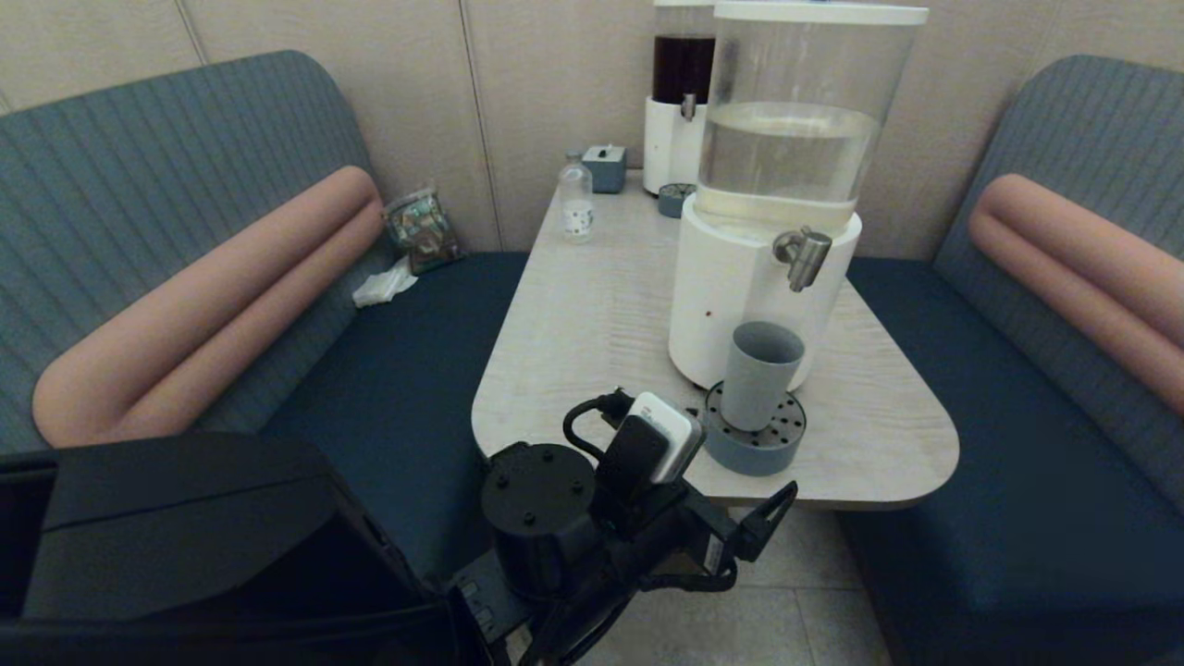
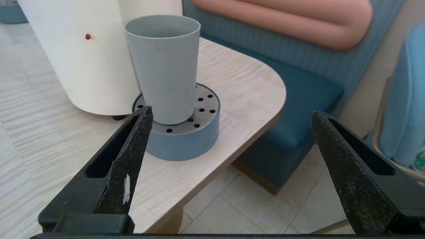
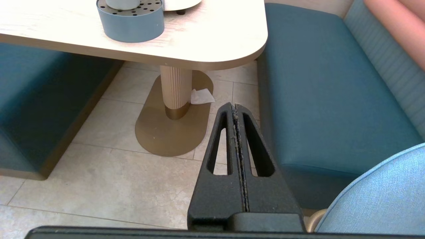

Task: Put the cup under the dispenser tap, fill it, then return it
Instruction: Place the cup next to the water dispenser

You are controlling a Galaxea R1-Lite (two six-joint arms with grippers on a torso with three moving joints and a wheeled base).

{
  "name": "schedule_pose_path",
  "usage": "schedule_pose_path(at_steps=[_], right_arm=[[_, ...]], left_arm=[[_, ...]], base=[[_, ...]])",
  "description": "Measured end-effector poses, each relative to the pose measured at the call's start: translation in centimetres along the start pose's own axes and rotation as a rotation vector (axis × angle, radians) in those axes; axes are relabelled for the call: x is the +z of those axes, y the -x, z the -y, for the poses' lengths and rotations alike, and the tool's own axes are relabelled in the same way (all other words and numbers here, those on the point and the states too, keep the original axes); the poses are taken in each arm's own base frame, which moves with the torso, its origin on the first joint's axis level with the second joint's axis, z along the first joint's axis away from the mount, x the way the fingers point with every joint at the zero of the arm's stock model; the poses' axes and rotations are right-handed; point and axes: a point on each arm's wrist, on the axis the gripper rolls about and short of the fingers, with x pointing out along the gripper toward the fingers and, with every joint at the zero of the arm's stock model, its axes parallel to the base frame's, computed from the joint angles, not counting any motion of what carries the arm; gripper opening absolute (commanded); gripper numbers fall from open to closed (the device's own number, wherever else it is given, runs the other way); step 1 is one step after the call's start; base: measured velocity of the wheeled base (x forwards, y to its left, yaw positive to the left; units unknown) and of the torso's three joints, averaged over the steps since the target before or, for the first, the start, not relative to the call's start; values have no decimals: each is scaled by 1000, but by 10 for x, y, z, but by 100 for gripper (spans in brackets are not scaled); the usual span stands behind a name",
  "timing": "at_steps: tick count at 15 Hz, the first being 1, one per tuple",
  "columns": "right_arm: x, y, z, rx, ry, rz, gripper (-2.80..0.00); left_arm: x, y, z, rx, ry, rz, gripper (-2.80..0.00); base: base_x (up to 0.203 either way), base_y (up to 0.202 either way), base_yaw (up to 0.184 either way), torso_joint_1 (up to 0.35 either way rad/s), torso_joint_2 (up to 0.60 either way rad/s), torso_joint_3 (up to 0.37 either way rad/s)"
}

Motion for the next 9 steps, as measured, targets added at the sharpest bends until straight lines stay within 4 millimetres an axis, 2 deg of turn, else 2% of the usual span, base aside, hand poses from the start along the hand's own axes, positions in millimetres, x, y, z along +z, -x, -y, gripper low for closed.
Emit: schedule_pose_path(at_steps=[9], right_arm=[[0, 0, 0, 0, 0, 0, -280]], left_arm=[[-8, -27, 0, 32, -2, 2, 0]], base=[[0, 0, 0, 0, 0, 0]])
